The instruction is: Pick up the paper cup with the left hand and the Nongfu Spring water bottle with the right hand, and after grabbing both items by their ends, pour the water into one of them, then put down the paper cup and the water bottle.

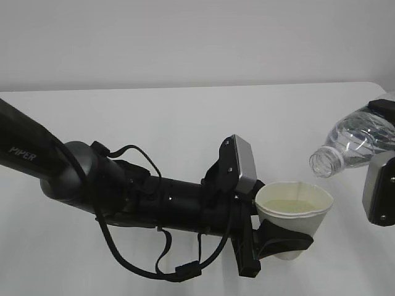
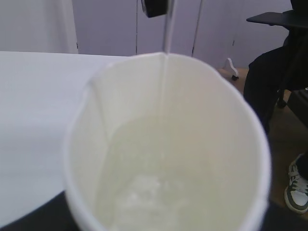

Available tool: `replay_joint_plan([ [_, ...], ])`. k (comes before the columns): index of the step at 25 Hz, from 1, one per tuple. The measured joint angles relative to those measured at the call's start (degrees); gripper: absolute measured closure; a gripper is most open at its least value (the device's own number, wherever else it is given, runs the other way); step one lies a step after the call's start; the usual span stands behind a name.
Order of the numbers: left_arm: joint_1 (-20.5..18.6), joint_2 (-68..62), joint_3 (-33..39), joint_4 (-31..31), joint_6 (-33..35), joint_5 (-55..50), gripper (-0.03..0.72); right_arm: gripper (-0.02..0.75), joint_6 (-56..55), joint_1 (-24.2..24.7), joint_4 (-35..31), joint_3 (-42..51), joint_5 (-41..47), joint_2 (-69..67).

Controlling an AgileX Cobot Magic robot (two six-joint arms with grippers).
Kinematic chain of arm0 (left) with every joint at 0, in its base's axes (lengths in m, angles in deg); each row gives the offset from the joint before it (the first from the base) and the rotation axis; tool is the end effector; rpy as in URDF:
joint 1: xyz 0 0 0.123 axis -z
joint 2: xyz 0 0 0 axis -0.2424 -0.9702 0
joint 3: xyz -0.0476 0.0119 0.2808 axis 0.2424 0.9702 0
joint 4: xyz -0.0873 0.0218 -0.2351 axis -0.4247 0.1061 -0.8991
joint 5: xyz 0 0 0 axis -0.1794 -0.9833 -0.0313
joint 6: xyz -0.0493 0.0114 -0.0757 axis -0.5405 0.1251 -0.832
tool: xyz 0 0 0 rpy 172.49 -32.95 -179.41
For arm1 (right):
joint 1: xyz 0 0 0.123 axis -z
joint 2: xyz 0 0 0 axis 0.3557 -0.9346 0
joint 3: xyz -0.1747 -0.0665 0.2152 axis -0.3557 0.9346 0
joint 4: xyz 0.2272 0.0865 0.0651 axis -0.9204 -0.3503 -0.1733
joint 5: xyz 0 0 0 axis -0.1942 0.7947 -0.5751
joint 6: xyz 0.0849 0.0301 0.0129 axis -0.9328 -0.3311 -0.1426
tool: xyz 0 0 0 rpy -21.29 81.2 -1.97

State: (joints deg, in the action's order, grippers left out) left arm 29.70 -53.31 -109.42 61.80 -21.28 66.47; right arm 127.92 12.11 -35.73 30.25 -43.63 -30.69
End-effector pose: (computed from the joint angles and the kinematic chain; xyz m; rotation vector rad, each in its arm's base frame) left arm 0.2440 -0.3244 0.1042 1.3570 1.4089 -1.1549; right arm 0.2113 0.0325 0.2074 -1.4782 1.1480 -1.0890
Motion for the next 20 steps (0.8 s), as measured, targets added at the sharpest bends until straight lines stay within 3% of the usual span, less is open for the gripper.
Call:
replay_joint_plan([
  [20,0.0,0.0,0.0,0.0,0.0,0.0,0.304,0.382,1.0,0.0,0.0,0.0,-0.4,0.0],
])
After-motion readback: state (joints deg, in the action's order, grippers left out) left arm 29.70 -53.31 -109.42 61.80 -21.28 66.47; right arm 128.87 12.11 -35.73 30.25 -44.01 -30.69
